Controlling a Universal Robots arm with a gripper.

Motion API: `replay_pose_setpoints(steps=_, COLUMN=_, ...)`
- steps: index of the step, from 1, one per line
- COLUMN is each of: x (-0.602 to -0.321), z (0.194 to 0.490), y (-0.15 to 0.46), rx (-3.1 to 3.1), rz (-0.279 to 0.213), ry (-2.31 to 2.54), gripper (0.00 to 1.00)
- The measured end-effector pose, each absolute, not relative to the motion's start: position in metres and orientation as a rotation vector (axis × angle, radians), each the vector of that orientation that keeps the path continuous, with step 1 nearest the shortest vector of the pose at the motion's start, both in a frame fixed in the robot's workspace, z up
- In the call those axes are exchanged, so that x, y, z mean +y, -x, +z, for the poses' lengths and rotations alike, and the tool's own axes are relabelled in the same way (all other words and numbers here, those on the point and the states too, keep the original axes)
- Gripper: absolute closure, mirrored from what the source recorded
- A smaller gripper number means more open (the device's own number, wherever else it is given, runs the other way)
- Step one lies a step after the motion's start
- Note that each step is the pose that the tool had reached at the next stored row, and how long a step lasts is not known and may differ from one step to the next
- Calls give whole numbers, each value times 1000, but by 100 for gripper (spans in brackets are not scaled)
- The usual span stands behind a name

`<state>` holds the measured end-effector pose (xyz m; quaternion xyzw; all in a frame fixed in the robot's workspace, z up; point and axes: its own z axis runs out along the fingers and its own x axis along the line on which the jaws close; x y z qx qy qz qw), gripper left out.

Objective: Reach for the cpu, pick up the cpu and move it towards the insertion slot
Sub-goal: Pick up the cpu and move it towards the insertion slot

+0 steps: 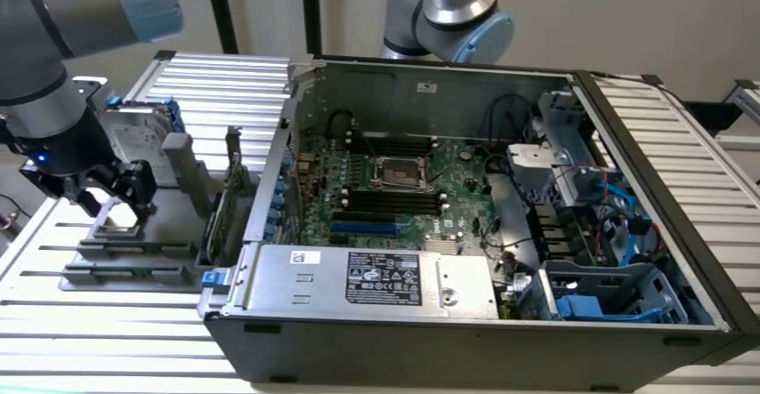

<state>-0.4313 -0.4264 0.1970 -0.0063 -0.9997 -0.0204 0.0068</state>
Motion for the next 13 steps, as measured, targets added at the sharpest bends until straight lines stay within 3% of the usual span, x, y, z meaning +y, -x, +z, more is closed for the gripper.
replay_pose_setpoints(steps=13, x=-422, z=190, y=434, rx=-3127, rz=-64, ry=21, gripper=29)
